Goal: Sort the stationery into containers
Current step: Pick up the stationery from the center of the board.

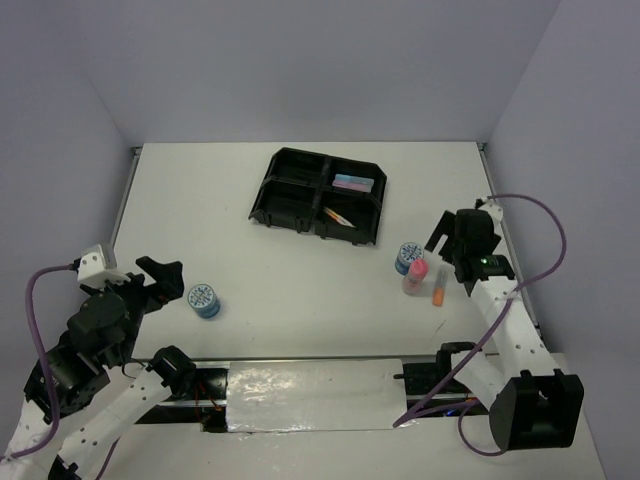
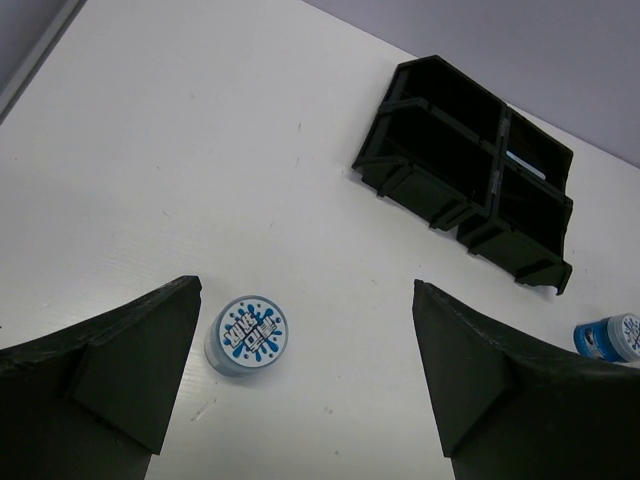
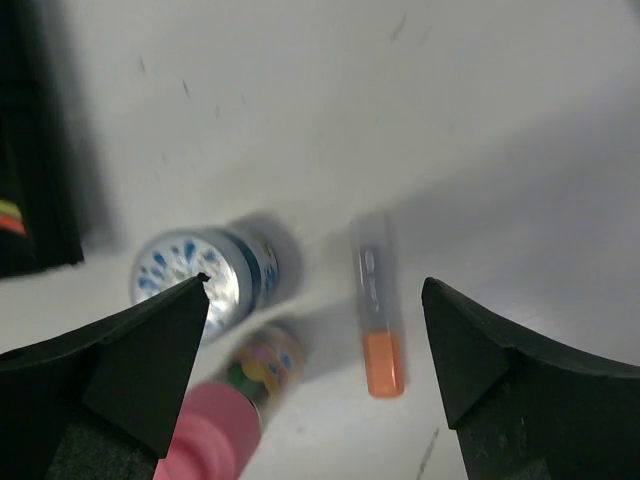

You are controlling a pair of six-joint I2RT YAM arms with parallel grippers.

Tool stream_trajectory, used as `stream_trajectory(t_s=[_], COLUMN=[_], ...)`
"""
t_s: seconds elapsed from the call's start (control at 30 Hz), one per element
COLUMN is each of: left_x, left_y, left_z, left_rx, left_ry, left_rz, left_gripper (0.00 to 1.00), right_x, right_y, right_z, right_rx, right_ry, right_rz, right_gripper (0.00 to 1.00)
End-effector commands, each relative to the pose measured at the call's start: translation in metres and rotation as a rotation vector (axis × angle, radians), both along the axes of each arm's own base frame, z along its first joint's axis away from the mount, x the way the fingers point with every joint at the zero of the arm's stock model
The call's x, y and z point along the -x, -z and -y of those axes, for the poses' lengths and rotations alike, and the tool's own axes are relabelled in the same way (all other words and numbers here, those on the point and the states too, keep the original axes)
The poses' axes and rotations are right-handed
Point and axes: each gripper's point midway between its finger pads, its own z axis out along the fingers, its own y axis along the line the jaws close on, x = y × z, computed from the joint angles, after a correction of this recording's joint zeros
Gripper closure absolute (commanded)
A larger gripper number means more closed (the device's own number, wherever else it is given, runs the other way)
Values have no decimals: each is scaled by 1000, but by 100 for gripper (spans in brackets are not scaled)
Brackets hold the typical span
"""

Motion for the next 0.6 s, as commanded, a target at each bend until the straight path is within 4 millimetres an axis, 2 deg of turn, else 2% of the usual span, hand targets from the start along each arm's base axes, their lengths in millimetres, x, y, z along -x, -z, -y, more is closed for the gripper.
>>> stream_trajectory(t_s=[0.0,0.03,0.07,0.13,0.27,0.5,0.57], left_x=[0,2,2,5,7,4,4], left_y=[-9,-10,-11,-11,-13,-12,-11], left_z=[-1,-2,-3,-6,-9,-5,-4], left_rx=[11,18,21,30,43,29,25], left_ry=[5,1,0,-6,-15,-1,-1], left_rz=[44,53,57,67,79,67,61], left_gripper=[1,1,1,1,1,1,1], right_x=[2,5,5,4,7,19,20], right_y=[11,20,31,41,71,92,90], right_z=[-25,-16,-16,-19,-13,6,8], right_rx=[-120,-125,-138,-160,-164,-145,-142], right_ry=[-77,-39,-34,-39,14,98,109], right_rz=[-19,-51,-91,-106,-175,-241,-248], right_gripper=[6,6,7,9,11,13,14])
